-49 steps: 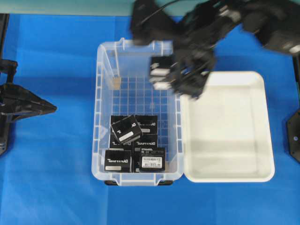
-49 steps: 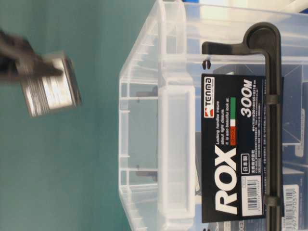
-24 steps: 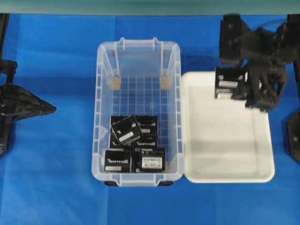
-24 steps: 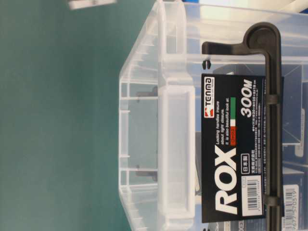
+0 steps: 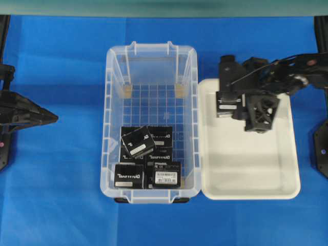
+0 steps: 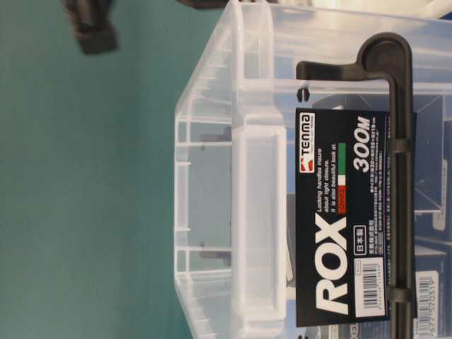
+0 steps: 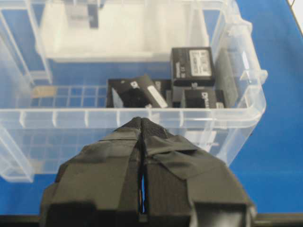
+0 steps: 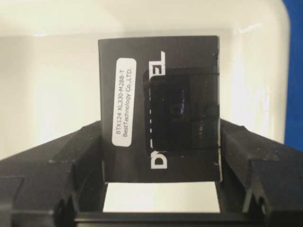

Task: Pick the box from inside the plastic case
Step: 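Lift the held black box out of the case toward the white tray, then lower the black box onto the white tray's upper corner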

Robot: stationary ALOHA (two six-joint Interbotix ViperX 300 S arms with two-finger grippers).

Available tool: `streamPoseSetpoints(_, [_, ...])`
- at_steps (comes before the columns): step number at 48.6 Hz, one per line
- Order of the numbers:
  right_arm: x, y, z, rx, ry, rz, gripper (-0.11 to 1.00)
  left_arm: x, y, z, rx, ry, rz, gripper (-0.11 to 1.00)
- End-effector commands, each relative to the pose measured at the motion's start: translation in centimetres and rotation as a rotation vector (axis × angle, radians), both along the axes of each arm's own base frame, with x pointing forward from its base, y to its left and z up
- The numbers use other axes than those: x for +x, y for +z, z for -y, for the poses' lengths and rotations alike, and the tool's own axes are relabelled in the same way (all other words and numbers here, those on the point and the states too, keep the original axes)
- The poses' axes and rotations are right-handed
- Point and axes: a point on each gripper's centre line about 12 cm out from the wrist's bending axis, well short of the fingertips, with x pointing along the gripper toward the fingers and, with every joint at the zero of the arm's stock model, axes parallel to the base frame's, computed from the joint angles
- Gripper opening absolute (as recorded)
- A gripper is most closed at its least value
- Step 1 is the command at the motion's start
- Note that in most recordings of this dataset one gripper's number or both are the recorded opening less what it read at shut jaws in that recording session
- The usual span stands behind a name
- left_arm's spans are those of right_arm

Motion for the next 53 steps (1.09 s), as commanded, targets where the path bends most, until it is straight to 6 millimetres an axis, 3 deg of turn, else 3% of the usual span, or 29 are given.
streamPoseSetpoints(1, [1.0, -1.2, 0.5, -0.015, 0.006, 0.006, 0.64, 0.2, 0.8, 0.0, 0.001, -0.002, 0.020, -0.04])
streamPoseSetpoints(19, [1.6, -3.7, 2.2, -0.035, -0.047, 0.020, 0.64, 0.2, 0.9, 0.0, 0.001, 0.000, 0.020, -0.04])
streamPoseSetpoints(41, [1.6, -4.4, 2.9, -0.029, -0.067, 0.002, 0.64, 0.0, 1.3, -0.2, 0.001, 0.008, 0.037, -0.04])
streamPoseSetpoints(48, [2.0, -4.0, 3.2, -0.048, -0.078, 0.045, 0.93, 0.0, 1.3, -0.2, 0.003, 0.009, 0.038, -0.04])
streamPoseSetpoints(53, [2.6, -3.4, 3.2, -0.059, -0.076, 0.073, 0.95, 0.0, 1.3, -0.2, 0.001, 0.009, 0.037, -0.04])
